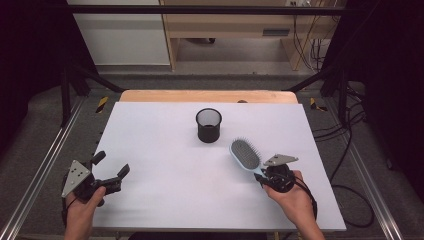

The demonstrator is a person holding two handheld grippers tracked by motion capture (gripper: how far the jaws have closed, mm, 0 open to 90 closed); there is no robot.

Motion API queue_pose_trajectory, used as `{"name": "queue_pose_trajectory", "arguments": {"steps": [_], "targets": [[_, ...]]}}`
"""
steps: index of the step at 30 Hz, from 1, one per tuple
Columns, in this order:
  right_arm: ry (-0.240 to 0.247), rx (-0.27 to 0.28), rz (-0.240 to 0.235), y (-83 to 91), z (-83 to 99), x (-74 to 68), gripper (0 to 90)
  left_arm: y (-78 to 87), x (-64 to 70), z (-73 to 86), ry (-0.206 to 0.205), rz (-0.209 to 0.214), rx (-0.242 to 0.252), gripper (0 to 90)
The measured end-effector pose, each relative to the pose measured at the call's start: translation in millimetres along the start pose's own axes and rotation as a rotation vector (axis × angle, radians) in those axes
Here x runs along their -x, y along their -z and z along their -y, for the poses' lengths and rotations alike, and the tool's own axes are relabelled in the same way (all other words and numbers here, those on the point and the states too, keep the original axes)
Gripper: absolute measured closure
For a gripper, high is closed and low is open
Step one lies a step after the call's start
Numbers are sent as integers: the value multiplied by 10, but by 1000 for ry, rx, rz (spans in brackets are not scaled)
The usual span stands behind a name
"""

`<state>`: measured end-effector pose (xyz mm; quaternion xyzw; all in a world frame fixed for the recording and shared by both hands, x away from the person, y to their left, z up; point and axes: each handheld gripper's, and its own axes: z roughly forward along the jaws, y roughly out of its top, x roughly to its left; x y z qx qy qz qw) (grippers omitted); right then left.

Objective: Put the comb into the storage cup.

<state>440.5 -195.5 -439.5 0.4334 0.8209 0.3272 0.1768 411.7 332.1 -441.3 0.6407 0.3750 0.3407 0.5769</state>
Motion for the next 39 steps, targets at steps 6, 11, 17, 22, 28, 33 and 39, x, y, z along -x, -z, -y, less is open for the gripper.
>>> {"name": "queue_pose_trajectory", "arguments": {"steps": [6,11,17,22,28,33,39], "targets": [[7,103,33,-28,-160,52,695,13,41,-41,42,14,3,29],[3,167,58,-53,-247,81,695,-29,75,-109,51,24,-1,28],[-5,249,62,-88,-350,60,695,-143,157,-260,36,52,-4,25],[-20,332,57,-110,-467,12,695,-337,270,-366,40,94,-14,22],[-53,437,40,-134,-554,-66,695,-597,485,-508,25,156,-27,19],[-51,472,20,-153,-536,-115,695,-811,687,-633,2,198,-34,19],[-28,498,-13,-149,-542,-243,695,-1005,859,-770,32,226,10,18]]}}
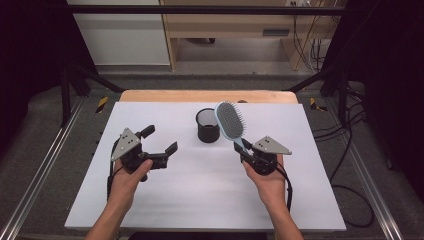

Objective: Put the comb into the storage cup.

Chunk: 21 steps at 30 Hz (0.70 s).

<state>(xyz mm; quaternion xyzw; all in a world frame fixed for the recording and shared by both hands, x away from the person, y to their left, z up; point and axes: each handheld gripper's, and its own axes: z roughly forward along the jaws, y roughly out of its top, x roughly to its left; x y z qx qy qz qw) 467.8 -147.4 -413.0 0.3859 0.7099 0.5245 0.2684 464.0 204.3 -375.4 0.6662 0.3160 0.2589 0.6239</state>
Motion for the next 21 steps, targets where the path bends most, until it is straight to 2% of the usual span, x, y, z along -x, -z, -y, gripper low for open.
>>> {"name": "queue_pose_trajectory", "arguments": {"steps": [2,11,18,21], "targets": [[5,11,-5,-1,-10,-31,695,-68,41,-23,0,10,2,18],[-12,53,-7,20,-7,-78,695,-300,185,-60,74,84,0,18],[-7,72,-14,25,-8,-145,695,-452,312,-126,52,115,-23,18],[1,77,-18,17,-5,-172,695,-517,364,-135,66,134,-33,18]]}}
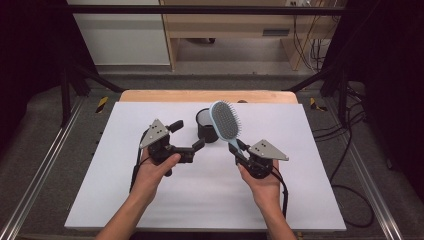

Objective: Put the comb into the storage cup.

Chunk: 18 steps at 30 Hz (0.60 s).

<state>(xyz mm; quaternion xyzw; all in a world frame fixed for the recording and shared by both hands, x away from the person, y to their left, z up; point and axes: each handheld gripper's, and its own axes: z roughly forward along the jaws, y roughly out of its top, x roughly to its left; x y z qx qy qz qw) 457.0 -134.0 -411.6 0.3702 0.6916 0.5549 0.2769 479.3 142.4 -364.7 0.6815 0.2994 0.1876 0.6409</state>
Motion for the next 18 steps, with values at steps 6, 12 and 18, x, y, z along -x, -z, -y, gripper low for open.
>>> {"name": "queue_pose_trajectory", "arguments": {"steps": [6,12,18], "targets": [[23,8,-9,-18,-2,-63,695,-139,41,-13,40,18,-13,21],[53,12,-17,-50,0,-143,695,-283,83,-60,56,34,-26,26],[78,26,-38,-75,-2,-230,695,-379,86,-78,75,33,-39,28]]}}
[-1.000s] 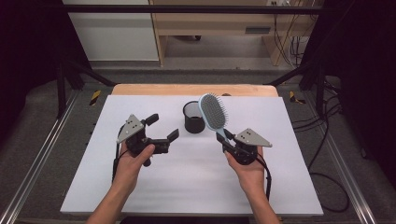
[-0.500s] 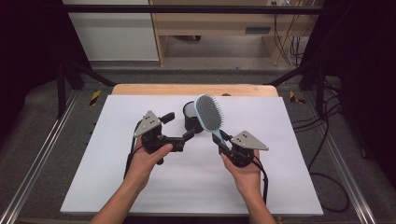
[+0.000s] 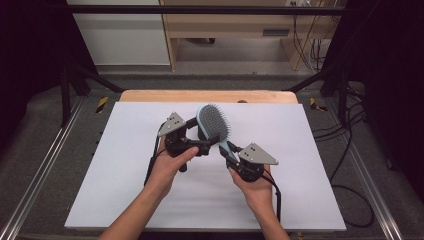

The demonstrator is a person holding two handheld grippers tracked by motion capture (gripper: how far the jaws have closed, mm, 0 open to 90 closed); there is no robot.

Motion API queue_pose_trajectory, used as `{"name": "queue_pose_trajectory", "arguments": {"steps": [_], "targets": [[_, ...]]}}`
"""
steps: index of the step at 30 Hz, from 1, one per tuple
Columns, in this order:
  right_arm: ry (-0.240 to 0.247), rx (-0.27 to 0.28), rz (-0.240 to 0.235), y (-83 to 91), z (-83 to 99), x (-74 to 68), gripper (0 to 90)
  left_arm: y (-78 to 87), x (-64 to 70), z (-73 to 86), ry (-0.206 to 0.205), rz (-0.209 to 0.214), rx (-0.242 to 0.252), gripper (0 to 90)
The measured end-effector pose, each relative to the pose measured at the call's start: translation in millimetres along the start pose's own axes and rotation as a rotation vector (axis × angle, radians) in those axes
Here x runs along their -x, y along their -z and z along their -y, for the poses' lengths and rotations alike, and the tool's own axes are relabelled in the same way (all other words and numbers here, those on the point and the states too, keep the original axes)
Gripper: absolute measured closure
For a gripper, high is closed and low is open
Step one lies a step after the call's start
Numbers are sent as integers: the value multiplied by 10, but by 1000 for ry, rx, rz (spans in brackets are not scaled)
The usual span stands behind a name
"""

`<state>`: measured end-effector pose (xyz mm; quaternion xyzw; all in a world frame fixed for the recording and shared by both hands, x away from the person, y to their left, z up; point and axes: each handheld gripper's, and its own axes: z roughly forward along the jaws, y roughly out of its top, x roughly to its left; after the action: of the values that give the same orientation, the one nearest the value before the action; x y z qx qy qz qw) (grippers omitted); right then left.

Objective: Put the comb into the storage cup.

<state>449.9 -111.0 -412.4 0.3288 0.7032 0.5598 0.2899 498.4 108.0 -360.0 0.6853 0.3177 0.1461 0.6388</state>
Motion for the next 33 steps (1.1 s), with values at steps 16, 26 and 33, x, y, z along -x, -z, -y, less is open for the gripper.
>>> {"name": "queue_pose_trajectory", "arguments": {"steps": [16,26,33], "targets": [[16,9,-28,-51,6,-107,695,1,-45,-27,36,2,14,116],[13,10,-36,-74,19,-136,695,-3,-36,-30,65,2,17,192],[7,9,-35,-80,26,-131,695,0,-53,-15,80,-27,14,294]]}}
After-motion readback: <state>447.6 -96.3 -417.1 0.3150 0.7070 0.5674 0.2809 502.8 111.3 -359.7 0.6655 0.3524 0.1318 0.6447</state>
